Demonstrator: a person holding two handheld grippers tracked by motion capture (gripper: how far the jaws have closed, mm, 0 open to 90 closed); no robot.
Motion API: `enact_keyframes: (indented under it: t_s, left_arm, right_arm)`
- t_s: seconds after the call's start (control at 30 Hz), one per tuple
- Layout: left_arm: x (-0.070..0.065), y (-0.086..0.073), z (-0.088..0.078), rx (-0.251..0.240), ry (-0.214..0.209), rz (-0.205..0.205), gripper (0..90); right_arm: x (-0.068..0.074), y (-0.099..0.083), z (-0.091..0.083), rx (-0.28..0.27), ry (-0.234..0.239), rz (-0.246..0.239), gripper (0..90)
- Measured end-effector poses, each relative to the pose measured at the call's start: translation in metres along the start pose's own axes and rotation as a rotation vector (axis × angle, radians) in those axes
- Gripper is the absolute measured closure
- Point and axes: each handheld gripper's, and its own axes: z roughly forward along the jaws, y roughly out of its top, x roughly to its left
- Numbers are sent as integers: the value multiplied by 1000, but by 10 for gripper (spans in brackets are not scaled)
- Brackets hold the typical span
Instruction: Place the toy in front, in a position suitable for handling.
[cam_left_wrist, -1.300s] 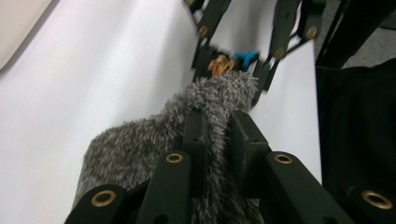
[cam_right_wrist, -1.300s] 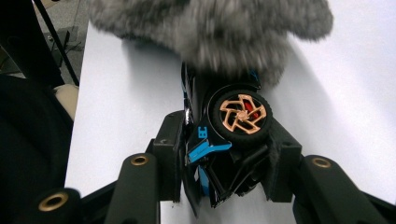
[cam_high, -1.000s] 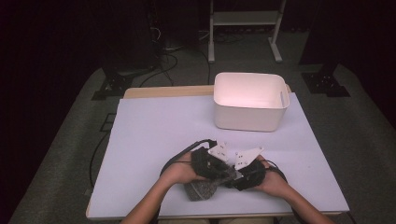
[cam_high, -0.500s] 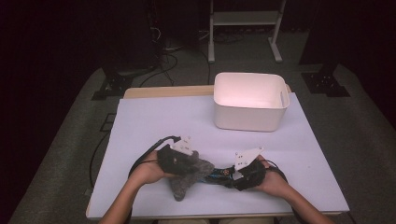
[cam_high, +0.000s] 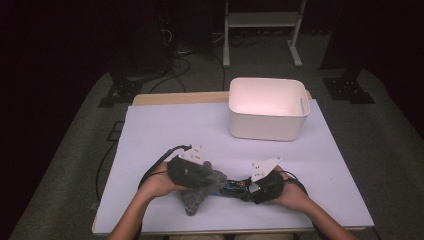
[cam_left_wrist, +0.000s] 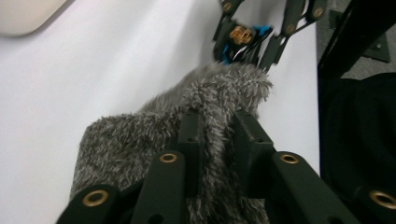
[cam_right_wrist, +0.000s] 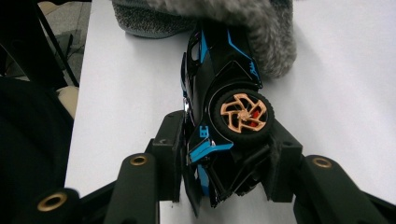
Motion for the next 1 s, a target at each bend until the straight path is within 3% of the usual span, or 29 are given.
enact_keyframes:
  t_s: [0.17,0.27,0.37,0.57,0.7,0.87,1.0]
  left_arm:
    - [-3,16,18,7,-41,9,606]
    - [-2,20,23,11,-45,20,589]
    - [1,18,24,0,-59,7,590]
    - [0,14,20,14,-27,32,752]
    - [-2,13,16,33,-11,44,780]
    - [3,3,2,34,20,13,790]
    - [8,-11,-14,40,69,-27,788]
  right_arm:
    - [0,0,0,2,-1,-2,554]
    - [0,0,0,4,-2,-4,553]
    - [0,0,0,5,-2,-5,553]
    - [1,1,1,8,-6,-16,555]
    - [2,1,0,9,-7,-15,556]
    - [1,0,1,7,-6,-17,555]
    - [1,1,1,8,-4,-14,555]
